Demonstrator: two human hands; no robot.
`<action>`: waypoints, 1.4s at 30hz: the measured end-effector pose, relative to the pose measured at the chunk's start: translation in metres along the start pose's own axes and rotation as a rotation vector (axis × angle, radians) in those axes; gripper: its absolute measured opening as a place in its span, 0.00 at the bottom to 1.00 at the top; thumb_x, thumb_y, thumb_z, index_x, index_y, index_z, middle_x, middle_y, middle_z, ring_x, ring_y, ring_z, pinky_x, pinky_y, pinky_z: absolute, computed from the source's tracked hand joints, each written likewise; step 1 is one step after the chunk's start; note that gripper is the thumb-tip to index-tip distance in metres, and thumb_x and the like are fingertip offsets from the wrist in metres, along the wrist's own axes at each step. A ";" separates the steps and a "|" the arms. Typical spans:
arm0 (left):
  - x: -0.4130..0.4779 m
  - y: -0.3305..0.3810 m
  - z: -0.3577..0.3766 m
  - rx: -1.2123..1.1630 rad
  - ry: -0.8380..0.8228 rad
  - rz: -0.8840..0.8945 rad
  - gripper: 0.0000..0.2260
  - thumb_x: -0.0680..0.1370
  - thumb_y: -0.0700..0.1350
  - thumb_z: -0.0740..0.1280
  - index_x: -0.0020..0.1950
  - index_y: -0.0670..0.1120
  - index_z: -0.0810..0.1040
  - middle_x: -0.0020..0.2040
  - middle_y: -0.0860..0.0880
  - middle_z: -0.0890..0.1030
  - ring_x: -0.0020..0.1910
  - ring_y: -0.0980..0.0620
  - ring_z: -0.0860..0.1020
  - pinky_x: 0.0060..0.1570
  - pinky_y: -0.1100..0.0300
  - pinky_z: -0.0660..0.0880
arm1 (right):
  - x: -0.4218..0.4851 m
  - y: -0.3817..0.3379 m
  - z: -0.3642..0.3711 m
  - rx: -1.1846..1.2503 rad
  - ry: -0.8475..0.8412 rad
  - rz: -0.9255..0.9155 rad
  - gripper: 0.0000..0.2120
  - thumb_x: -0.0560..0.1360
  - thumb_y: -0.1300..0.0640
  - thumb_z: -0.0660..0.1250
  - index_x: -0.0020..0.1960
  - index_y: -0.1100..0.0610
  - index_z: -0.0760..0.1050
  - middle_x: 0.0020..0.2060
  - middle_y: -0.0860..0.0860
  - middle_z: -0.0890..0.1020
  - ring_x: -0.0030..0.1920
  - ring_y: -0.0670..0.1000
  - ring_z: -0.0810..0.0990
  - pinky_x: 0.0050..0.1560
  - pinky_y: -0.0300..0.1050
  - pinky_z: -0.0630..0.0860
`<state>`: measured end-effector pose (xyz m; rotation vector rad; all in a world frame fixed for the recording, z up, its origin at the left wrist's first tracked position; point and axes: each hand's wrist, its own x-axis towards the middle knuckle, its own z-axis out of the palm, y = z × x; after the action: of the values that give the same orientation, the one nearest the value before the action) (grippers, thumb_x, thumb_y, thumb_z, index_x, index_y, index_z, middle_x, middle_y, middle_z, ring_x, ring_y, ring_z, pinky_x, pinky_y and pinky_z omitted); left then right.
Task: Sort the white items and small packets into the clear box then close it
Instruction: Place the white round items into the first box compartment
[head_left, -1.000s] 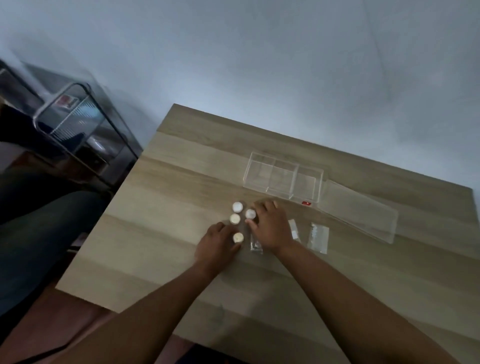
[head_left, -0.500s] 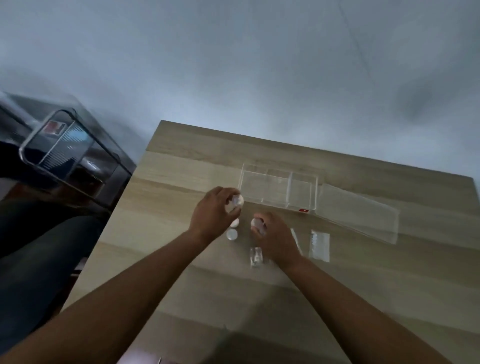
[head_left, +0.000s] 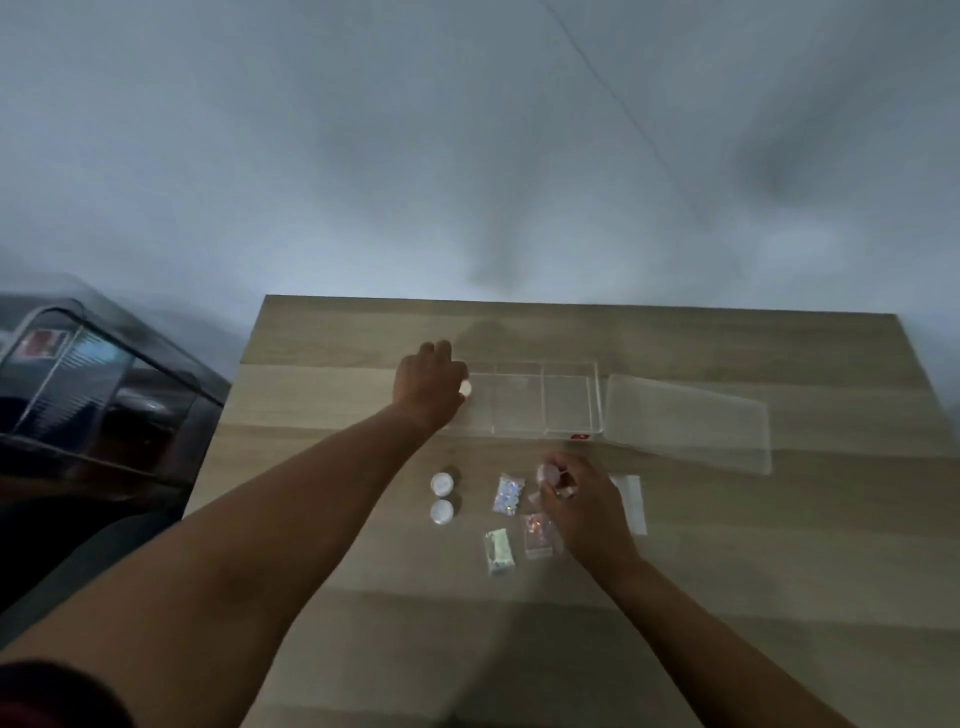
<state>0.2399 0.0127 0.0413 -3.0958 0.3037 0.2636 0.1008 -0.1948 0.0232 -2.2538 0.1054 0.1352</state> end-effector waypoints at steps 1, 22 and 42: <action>0.001 0.001 0.001 0.021 0.002 -0.001 0.13 0.75 0.52 0.70 0.59 0.52 0.82 0.59 0.45 0.75 0.60 0.43 0.74 0.52 0.49 0.75 | 0.000 0.001 -0.002 0.007 0.000 0.000 0.13 0.73 0.62 0.69 0.57 0.58 0.78 0.53 0.54 0.80 0.47 0.50 0.81 0.48 0.40 0.74; -0.044 -0.005 0.015 -0.888 0.090 -0.575 0.12 0.73 0.48 0.68 0.55 0.51 0.82 0.53 0.47 0.86 0.55 0.47 0.82 0.56 0.54 0.78 | 0.119 -0.083 0.013 -0.381 -0.199 -0.346 0.10 0.73 0.55 0.67 0.54 0.55 0.80 0.50 0.54 0.84 0.54 0.57 0.77 0.52 0.50 0.77; -0.049 -0.012 0.019 -1.022 0.138 -0.590 0.10 0.74 0.50 0.71 0.52 0.48 0.84 0.48 0.48 0.87 0.49 0.50 0.84 0.53 0.56 0.78 | 0.137 -0.084 0.037 -0.857 -0.190 -0.450 0.11 0.77 0.56 0.64 0.58 0.57 0.78 0.56 0.54 0.82 0.61 0.58 0.72 0.58 0.52 0.70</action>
<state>0.1913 0.0347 0.0306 -3.9293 -1.0756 0.2266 0.2443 -0.1173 0.0454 -3.0213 -0.6791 0.1712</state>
